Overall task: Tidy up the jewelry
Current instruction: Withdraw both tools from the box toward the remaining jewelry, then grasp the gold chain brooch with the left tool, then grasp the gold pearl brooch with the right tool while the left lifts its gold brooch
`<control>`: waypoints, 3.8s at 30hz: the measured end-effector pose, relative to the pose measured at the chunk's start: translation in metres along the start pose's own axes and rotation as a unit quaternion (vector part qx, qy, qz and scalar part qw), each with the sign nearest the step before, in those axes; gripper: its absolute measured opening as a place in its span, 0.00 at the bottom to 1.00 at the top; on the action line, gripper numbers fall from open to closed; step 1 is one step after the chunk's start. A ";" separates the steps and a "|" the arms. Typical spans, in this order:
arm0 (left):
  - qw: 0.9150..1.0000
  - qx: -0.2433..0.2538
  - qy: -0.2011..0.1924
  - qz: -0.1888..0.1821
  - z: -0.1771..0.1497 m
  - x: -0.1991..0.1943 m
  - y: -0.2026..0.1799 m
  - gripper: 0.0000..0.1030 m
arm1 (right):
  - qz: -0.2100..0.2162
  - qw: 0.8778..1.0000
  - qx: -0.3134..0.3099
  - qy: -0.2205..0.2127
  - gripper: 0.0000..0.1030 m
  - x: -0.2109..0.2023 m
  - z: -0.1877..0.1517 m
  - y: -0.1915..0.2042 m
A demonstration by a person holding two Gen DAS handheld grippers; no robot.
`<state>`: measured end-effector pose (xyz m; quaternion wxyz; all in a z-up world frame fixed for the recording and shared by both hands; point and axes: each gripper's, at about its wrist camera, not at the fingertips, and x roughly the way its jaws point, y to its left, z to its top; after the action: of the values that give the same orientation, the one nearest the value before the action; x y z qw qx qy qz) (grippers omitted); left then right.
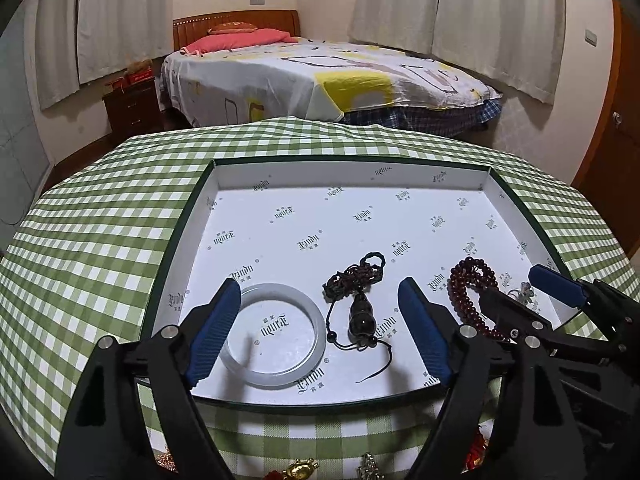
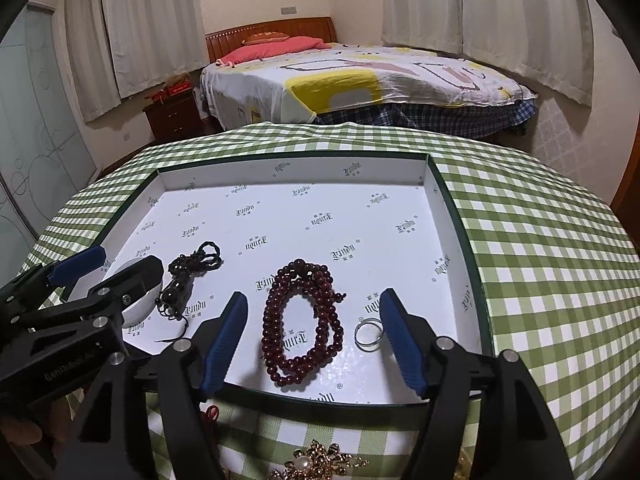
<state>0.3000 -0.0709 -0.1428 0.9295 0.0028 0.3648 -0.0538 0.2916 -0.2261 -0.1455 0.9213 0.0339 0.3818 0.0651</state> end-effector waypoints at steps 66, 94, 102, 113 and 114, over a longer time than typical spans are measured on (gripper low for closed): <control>0.999 -0.026 0.033 0.014 -0.106 -0.066 0.081 0.18 | -0.018 0.998 0.004 -0.062 0.68 -0.095 -0.098 0.006; 0.998 -0.059 -0.022 -0.013 -0.098 -0.098 0.083 0.10 | -0.018 1.000 0.017 -0.012 0.55 -0.061 -0.078 0.003; 0.998 -0.059 -0.023 -0.011 -0.099 -0.096 0.085 0.10 | -0.016 0.999 0.021 0.030 0.36 -0.039 -0.078 0.002; 0.998 -0.059 -0.027 -0.011 -0.099 -0.096 0.087 0.10 | 0.006 1.000 0.026 0.016 0.23 -0.049 -0.085 0.005; 0.998 -0.059 -0.028 -0.012 -0.099 -0.096 0.086 0.10 | 0.006 1.000 0.026 0.013 0.23 -0.051 -0.086 0.005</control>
<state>0.1720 0.0288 -0.1528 0.9373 -0.0575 0.3409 -0.0431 0.1952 -0.2279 -0.1700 0.9147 0.0594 0.3950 0.0611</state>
